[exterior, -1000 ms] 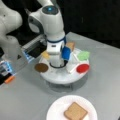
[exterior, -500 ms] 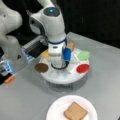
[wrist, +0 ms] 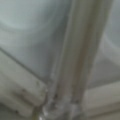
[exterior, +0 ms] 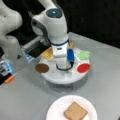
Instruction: Ingredient selection for cheeseburger or sandwich
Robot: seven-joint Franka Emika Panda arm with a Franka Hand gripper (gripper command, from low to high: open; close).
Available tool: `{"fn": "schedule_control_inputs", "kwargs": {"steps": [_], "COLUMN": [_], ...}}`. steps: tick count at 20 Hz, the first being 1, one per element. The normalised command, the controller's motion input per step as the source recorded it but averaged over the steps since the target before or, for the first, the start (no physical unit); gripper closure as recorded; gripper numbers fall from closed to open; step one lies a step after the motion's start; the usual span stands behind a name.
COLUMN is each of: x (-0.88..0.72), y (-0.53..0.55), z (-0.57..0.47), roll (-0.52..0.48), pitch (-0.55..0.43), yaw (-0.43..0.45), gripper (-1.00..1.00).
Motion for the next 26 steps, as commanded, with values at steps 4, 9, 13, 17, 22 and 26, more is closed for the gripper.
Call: {"fn": "schedule_control_inputs", "kwargs": {"steps": [4,9,13,17,22,26], "x": [0.24,0.17,0.14,0.16,0.20,0.18], "y": [0.00,0.02,0.03,0.02,0.04,0.08], "z": [0.08,0.11,0.12,0.11,0.10,0.11], "roll": [-0.054,-0.065,-0.084,-0.037,0.014,0.041], "pitch": [0.119,0.126,0.127,0.150,0.144,0.172], "yaw": [0.371,0.348,0.360,0.382,0.380,0.301], "gripper": [-1.00,-1.00,-1.00,-1.00,-1.00,-1.00]}}
